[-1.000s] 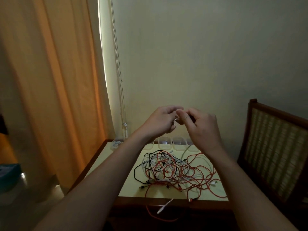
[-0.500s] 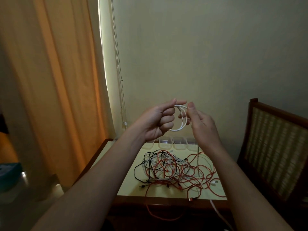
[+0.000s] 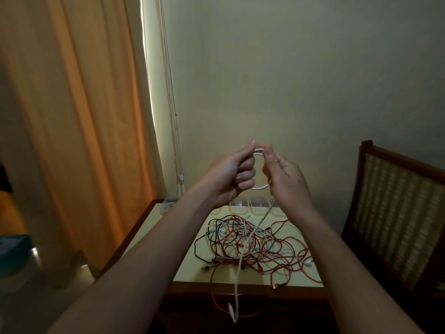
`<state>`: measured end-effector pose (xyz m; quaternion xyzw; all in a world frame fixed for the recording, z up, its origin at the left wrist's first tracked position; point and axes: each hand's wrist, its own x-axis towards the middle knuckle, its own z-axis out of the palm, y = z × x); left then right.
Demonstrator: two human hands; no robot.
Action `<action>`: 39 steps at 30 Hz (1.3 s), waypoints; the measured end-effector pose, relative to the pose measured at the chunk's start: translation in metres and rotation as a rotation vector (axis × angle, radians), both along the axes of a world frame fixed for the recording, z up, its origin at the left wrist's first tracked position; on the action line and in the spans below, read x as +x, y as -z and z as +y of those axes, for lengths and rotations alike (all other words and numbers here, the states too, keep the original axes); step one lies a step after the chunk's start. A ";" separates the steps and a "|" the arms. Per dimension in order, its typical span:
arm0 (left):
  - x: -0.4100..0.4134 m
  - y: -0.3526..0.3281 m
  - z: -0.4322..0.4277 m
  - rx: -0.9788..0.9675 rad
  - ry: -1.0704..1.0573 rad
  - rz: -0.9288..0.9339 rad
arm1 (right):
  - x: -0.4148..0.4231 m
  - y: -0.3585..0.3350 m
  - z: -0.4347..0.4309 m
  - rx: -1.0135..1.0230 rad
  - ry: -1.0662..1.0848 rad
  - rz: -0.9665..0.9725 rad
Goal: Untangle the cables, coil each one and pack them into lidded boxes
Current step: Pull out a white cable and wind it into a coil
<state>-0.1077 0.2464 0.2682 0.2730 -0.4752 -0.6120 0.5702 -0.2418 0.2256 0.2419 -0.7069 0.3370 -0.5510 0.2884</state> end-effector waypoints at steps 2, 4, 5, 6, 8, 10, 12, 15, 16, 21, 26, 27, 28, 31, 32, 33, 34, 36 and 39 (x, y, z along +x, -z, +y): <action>-0.002 -0.001 0.000 0.022 0.027 0.033 | 0.001 -0.001 0.001 0.000 0.009 0.005; -0.002 -0.003 -0.002 0.067 0.079 0.099 | 0.002 -0.002 0.000 0.003 0.039 0.013; -0.002 -0.003 -0.002 0.080 0.098 0.123 | 0.002 -0.002 0.000 0.001 0.047 0.015; -0.002 -0.004 -0.002 0.088 0.108 0.138 | 0.002 -0.002 0.000 -0.004 0.049 0.019; -0.001 -0.004 -0.001 0.100 0.101 0.151 | 0.002 -0.002 0.000 -0.016 0.048 0.030; 0.001 -0.005 0.000 0.104 0.079 0.154 | 0.002 -0.002 0.000 -0.016 0.037 0.033; 0.004 -0.005 0.000 0.117 0.056 0.170 | 0.001 -0.003 -0.002 -0.018 0.029 0.045; 0.014 -0.008 -0.002 0.132 0.031 0.263 | -0.007 -0.005 -0.003 -0.021 0.052 0.076; 0.019 -0.010 -0.002 0.136 0.019 0.298 | -0.010 -0.006 -0.004 -0.014 0.073 0.084; 0.043 -0.021 -0.004 0.143 -0.120 0.400 | -0.033 -0.005 -0.016 0.021 0.160 0.055; 0.055 -0.023 -0.003 0.175 -0.237 0.530 | -0.048 0.007 -0.033 0.001 0.203 0.015; 0.055 -0.023 -0.003 0.181 -0.250 0.560 | -0.049 0.009 -0.035 0.000 0.213 0.030; 0.055 -0.022 -0.004 0.184 -0.264 0.580 | -0.049 0.011 -0.036 -0.001 0.220 0.053; 0.055 -0.018 -0.009 0.163 -0.297 0.566 | -0.048 0.015 -0.035 -0.040 0.249 0.165; 0.055 -0.017 -0.011 0.142 -0.308 0.537 | -0.046 0.016 -0.035 -0.059 0.263 0.201; 0.054 -0.015 -0.014 0.116 -0.329 0.494 | -0.045 0.017 -0.034 -0.077 0.271 0.230; 0.054 -0.014 -0.015 0.083 -0.364 0.439 | -0.043 0.018 -0.033 -0.095 0.269 0.249; 0.050 -0.012 -0.016 0.004 -0.461 0.297 | -0.038 0.020 -0.032 -0.135 0.252 0.278; 0.040 -0.006 -0.012 -0.126 -0.573 -0.029 | -0.029 0.020 -0.027 -0.216 0.258 0.331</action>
